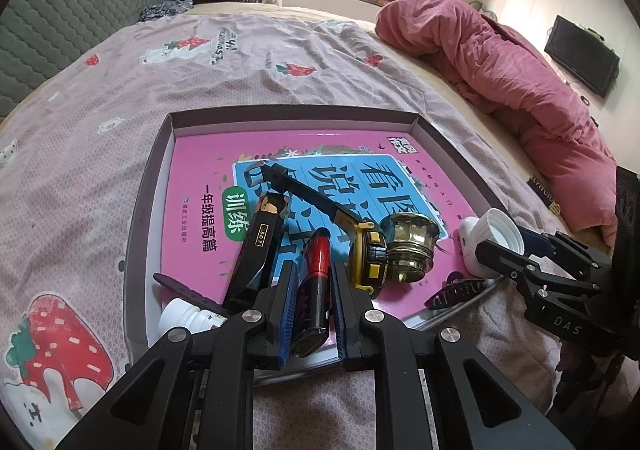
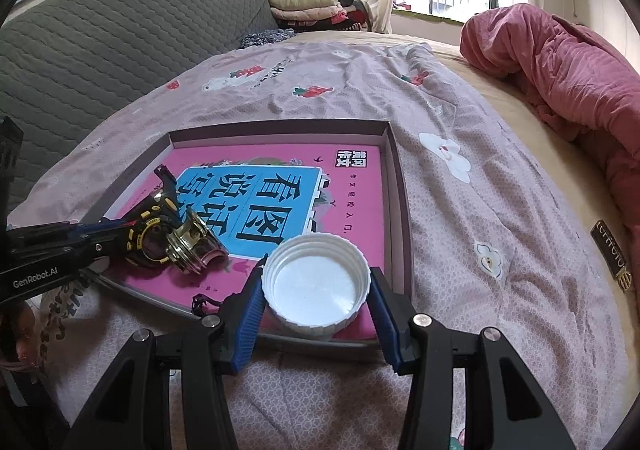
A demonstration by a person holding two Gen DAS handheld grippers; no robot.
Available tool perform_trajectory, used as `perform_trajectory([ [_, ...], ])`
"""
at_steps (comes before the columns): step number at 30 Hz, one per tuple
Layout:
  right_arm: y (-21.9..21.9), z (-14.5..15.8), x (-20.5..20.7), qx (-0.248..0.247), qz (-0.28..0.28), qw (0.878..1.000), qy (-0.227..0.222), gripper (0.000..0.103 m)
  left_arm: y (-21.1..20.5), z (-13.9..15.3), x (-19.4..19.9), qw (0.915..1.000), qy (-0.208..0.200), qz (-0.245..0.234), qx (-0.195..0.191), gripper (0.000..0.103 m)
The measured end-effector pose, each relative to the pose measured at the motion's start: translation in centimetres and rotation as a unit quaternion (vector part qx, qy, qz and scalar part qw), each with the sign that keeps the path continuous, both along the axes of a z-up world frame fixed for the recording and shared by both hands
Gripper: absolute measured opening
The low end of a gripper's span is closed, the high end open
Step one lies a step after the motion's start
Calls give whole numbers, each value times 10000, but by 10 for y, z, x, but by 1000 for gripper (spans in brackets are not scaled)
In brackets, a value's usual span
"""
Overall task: Organize rigid objects
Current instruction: 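Lower the lighter into the box and open the left gripper while the right holds the cap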
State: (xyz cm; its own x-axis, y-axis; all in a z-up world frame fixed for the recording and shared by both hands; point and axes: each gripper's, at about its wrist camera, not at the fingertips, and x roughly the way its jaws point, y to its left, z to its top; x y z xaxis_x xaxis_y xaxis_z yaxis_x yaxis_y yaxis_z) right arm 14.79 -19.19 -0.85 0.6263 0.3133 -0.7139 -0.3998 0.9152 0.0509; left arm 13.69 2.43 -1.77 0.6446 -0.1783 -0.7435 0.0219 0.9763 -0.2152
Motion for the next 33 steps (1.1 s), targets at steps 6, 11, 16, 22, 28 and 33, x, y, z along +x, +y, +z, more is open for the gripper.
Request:
perform_trajectory([
  [6,1,0,0,-11,-6,10000,-1,50,1,0,-1,10000,19,23,-57,17],
  [11,1,0,0,5,-6,10000,11,51,2,0,0,10000,24,30,-73,17],
  [16,1,-1,-1,24,-16,10000,20,50,2,0,0,10000,26,26,-76,17],
  [22,-1,-2,0,13,-34,10000,31,50,4,-1,-1,9999,49,42,-120,17],
  [28,-1,-2,1,80,-18,10000,36,51,4,-1,-1,9999,76,49,-146,17],
  [33,-4,3,0,223,-9,9997,-13,54,4,-2,-1,9997,110,79,-187,24],
])
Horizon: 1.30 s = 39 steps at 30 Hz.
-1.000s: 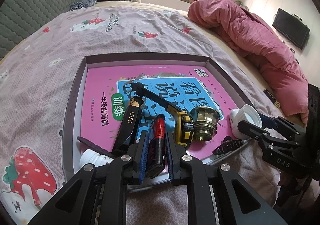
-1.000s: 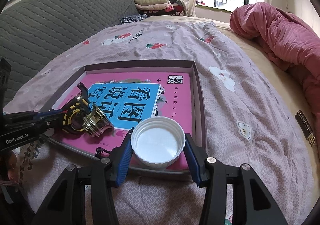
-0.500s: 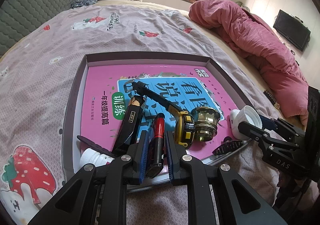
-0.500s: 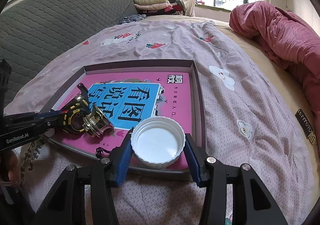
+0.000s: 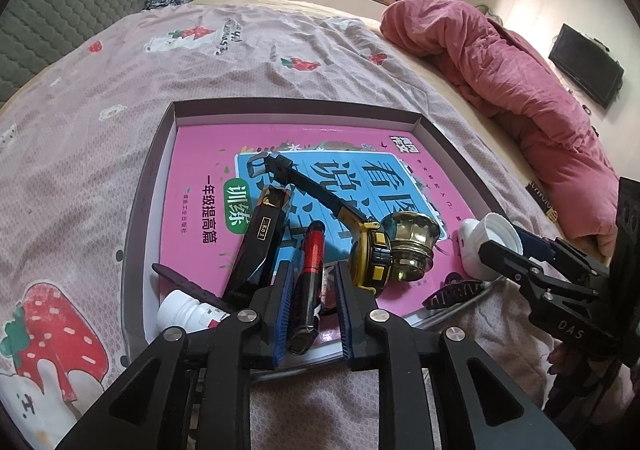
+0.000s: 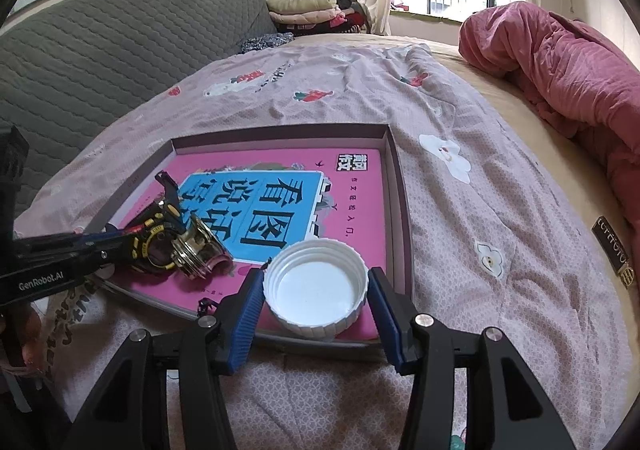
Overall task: Organize rigid objects
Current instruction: 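Lower the lighter into the box and open the left gripper while the right holds the cap, then set the white cap inside the box corner and open the right gripper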
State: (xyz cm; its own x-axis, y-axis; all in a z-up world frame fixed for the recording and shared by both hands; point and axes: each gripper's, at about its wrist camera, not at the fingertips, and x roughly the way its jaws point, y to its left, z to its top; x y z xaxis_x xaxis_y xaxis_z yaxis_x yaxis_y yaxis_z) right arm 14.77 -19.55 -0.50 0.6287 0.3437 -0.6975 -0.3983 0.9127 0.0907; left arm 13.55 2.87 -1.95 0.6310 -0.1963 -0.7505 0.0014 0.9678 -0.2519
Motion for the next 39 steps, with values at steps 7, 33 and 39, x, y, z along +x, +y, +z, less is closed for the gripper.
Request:
perform_trajectory([
  [7,-4,10,-6,155,-17,9998,-157,55,1,5,-4,9999,-83,83,-4,50],
  [33,-9,31,-62,173,-267,9992,-228,62,-13,36,-72,9954,-227,792,485,78],
  [39,-16,31,-81,335,-346,9988,-8,62,-18,43,-94,9921,-284,1075,587,78],
])
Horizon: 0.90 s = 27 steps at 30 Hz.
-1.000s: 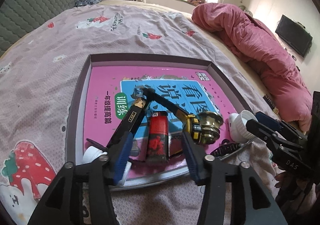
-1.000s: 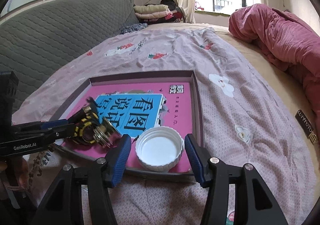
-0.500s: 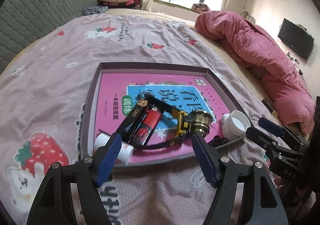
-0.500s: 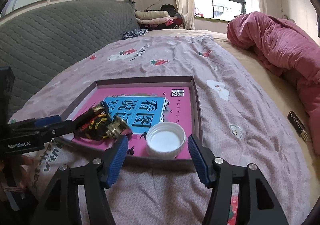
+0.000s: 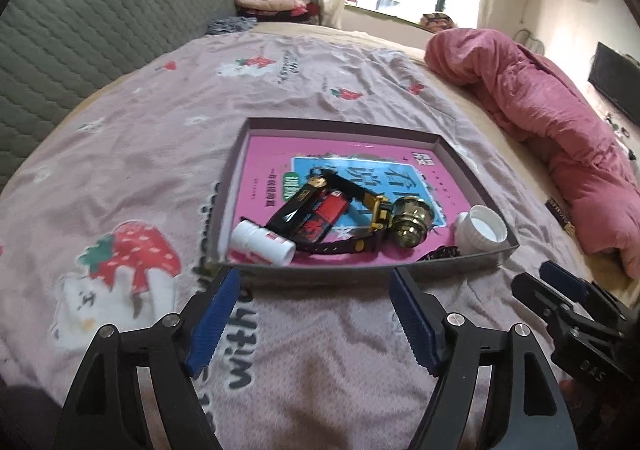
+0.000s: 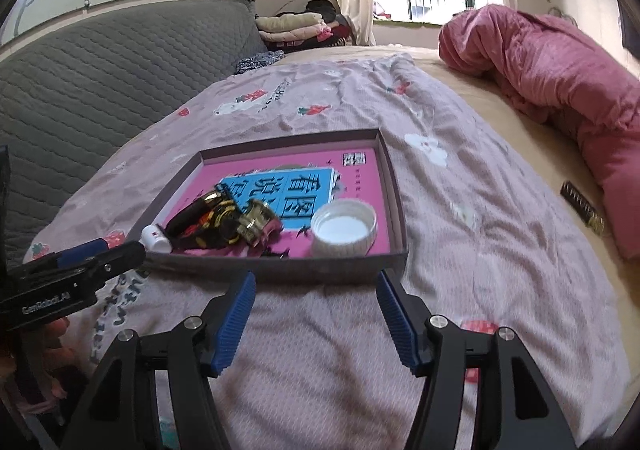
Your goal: Organize rigid objects
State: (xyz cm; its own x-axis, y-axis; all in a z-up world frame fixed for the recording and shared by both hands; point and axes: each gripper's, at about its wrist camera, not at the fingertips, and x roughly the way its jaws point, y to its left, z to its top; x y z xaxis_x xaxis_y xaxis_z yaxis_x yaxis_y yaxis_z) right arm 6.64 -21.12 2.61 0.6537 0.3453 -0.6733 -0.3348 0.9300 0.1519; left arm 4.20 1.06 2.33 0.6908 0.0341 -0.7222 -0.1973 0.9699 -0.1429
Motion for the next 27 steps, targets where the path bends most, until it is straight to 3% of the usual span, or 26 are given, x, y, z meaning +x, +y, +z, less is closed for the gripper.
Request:
perform_trajectory([
  [9,3,7,-20,-21,55,10000,13,62,-4,4,-19,9999,34,3,-136,78],
  [16,5,11,-34,-60,125,9999,-18,62,-11,13,-34,9998,37,86,170,78],
  [27,4,16,-52,-62,145,9999,-24,62,-25,14,-53,9995,239,-43,218,78],
])
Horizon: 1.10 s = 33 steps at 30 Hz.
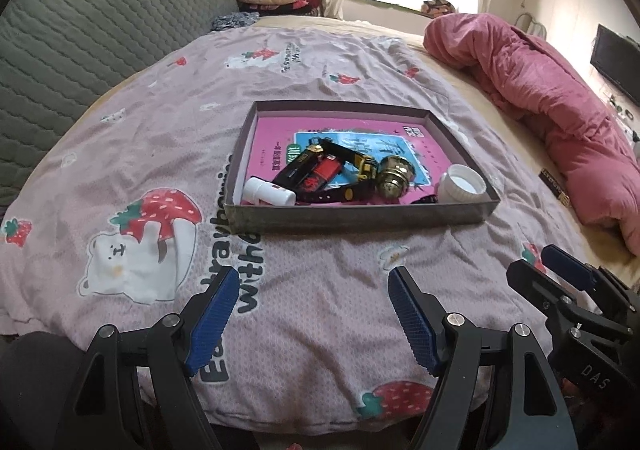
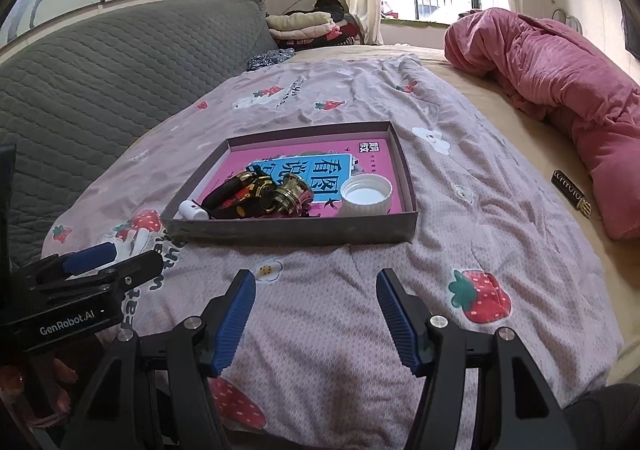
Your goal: Organize rigid objects
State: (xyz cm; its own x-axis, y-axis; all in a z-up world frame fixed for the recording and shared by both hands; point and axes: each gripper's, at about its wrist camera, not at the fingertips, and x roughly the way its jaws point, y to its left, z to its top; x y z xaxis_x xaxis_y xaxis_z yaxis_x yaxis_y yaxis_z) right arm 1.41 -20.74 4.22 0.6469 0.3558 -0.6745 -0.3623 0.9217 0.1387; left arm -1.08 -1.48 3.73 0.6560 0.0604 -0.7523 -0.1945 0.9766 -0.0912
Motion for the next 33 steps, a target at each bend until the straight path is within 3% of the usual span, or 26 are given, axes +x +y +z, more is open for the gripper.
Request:
perform_trajectory([
  [16,3,-8,1,-103,75,9999,94,62,-6,-11,3,9997,143,-123,-152,78],
  [33,5,-20,13,-240,59,9996,118,62,5,-26,11,9993,322,91,-157,78],
])
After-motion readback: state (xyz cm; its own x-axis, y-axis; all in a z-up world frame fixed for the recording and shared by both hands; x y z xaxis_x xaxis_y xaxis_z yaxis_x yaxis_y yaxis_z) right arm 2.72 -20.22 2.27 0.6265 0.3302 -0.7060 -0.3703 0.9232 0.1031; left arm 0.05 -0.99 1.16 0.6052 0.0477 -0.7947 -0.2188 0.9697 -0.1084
